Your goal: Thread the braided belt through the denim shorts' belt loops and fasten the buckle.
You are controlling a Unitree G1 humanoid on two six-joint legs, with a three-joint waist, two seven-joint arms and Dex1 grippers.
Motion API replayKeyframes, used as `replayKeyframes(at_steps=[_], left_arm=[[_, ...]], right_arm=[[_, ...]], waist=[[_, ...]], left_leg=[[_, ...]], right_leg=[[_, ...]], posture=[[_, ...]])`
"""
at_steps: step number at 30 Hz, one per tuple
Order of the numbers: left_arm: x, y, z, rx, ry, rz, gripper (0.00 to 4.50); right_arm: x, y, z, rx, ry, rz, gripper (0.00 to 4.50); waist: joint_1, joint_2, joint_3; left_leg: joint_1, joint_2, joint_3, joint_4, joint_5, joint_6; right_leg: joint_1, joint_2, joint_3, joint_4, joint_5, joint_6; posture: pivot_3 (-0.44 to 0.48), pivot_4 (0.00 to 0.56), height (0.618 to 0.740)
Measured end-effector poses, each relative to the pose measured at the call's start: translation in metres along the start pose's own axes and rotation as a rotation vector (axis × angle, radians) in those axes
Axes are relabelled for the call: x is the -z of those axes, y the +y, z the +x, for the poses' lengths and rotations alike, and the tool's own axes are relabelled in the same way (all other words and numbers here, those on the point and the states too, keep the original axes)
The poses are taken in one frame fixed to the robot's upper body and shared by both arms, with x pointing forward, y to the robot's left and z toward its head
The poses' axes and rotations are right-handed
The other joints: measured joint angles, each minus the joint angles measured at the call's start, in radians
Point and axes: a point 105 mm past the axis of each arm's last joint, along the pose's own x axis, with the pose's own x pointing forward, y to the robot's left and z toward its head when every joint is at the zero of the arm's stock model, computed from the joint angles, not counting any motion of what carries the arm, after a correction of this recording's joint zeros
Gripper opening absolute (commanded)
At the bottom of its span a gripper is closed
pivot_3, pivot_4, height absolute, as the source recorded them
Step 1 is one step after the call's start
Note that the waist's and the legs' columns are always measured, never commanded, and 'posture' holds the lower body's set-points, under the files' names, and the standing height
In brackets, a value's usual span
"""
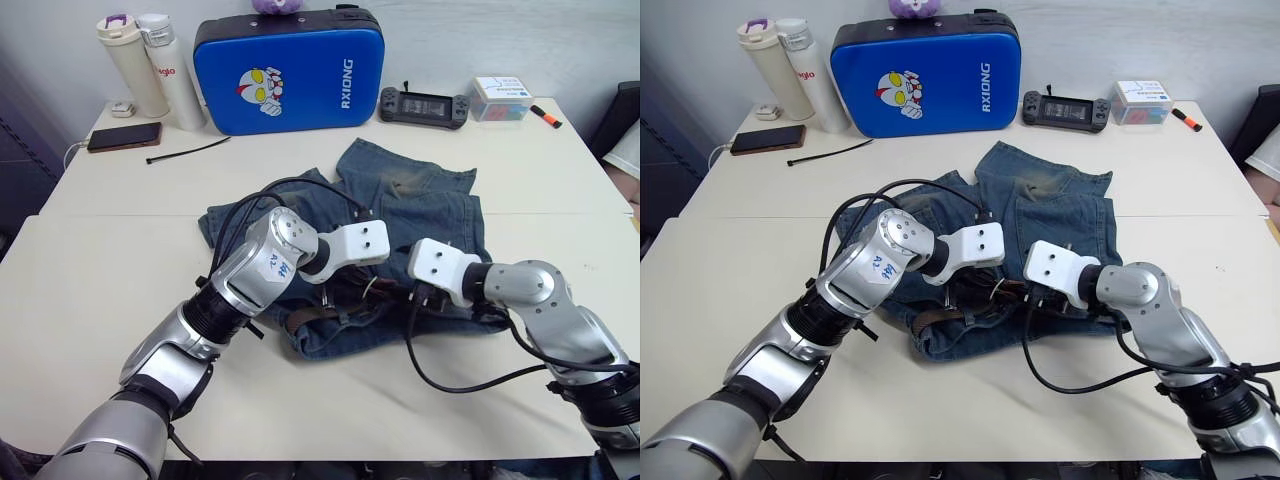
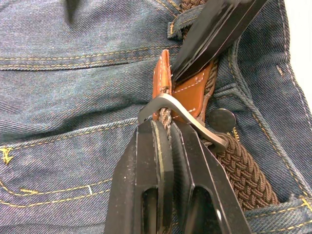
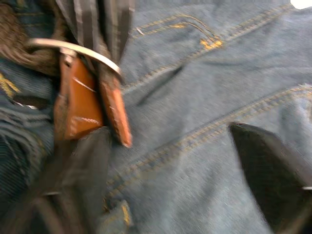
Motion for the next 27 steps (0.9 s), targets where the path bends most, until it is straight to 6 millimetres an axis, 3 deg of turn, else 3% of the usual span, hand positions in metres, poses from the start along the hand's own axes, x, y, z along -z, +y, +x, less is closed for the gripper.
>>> replayKeyframes(at_steps=[4, 5, 7, 8, 9, 11, 13, 16, 20, 25, 27], left_arm=[[-0.002, 0.003, -0.001, -0.022, -0.016, 0.013, 0.00], [-0.002, 0.005, -0.002, -0.029, -0.019, 0.009, 0.41], [-0.002, 0.006, -0.006, -0.028, -0.040, -0.016, 1.12], [-0.002, 0.007, -0.008, -0.027, -0.049, -0.027, 1.76], [-0.002, 0.009, -0.011, -0.028, -0.054, -0.036, 1.88], [0.005, 0.011, -0.020, -0.017, -0.048, -0.063, 2.58], [0.018, 0.017, -0.046, -0.031, -0.036, -0.122, 3.42], [0.021, 0.020, -0.076, -0.046, -0.057, -0.174, 4.46], [0.024, 0.007, -0.095, -0.007, -0.096, -0.264, 4.46], [0.031, -0.016, -0.088, 0.066, -0.106, -0.344, 4.46], [0.039, -0.020, -0.078, 0.067, -0.069, -0.360, 3.90]], right_arm=[[-0.001, 0.007, 0.003, -0.047, -0.009, 0.023, 0.60], [-0.001, 0.008, 0.003, -0.052, -0.010, 0.024, 0.08], [-0.002, 0.008, 0.003, -0.056, -0.013, 0.022, 0.00], [-0.002, 0.008, 0.003, -0.059, -0.012, 0.023, 0.00], [-0.002, 0.009, 0.003, -0.062, -0.012, 0.023, 0.00], [-0.001, 0.010, 0.003, -0.070, -0.010, 0.023, 0.00], [0.000, 0.009, 0.002, -0.079, -0.001, 0.021, 0.00], [0.003, 0.006, 0.000, -0.082, 0.017, 0.014, 0.00], [0.001, -0.003, -0.004, -0.073, 0.031, -0.021, 0.00], [-0.001, -0.006, -0.007, -0.071, 0.032, -0.038, 0.00], [0.000, -0.007, -0.008, -0.073, 0.039, -0.045, 0.00]], waist=[[0.000, 0.000, 0.000], [0.000, 0.000, 0.000], [0.000, 0.000, 0.000], [0.000, 0.000, 0.000], [0.000, 0.000, 0.000], [-0.001, 0.000, 0.000], [-0.007, 0.000, 0.000], [-0.006, 0.000, 0.000], [0.000, 0.000, 0.000], [-0.001, 0.000, 0.000], [-0.001, 0.000, 0.000]], left_leg=[[0.000, 0.000, 0.000, 0.000, 0.000, 0.000], [0.000, 0.000, 0.000, 0.000, 0.000, 0.000], [0.000, 0.000, 0.000, 0.000, 0.000, 0.000], [0.000, 0.000, 0.000, 0.000, 0.000, 0.000], [0.000, 0.000, 0.000, 0.000, 0.000, 0.000], [0.000, 0.001, 0.000, 0.000, 0.000, 0.000], [0.000, 0.001, 0.000, -0.001, 0.000, 0.000], [0.000, 0.001, 0.000, -0.001, 0.000, 0.000], [0.000, 0.000, -0.002, 0.000, 0.000, 0.000], [0.000, 0.000, -0.002, 0.000, 0.000, 0.000], [0.000, 0.000, -0.002, 0.000, 0.000, 0.000]], right_leg=[[0.000, 0.000, 0.000, 0.000, 0.000, 0.000], [0.000, 0.000, 0.000, 0.000, 0.000, 0.000], [0.000, 0.000, 0.000, 0.000, 0.000, 0.000], [0.000, 0.000, 0.000, 0.000, 0.000, 0.000], [0.000, 0.000, 0.000, 0.000, 0.000, 0.000], [0.000, 0.000, 0.000, 0.000, 0.000, 0.000], [-0.002, 0.000, 0.000, 0.001, 0.000, 0.000], [-0.002, 0.000, 0.000, 0.000, 0.000, 0.000], [0.000, 0.000, 0.001, 0.000, 0.000, 0.000], [0.000, -0.001, 0.003, 0.000, 0.000, 0.000], [0.001, 0.000, 0.003, 0.000, 0.000, 0.000]], posture=[[0.000, 0.150, 0.677], [0.000, 0.150, 0.677], [0.000, 0.150, 0.677], [0.000, 0.150, 0.677], [0.000, 0.150, 0.677], [0.000, 0.150, 0.677], [0.000, 0.150, 0.677], [0.000, 0.150, 0.677], [0.000, 0.150, 0.677], [0.000, 0.150, 0.677], [0.000, 0.150, 0.677]])
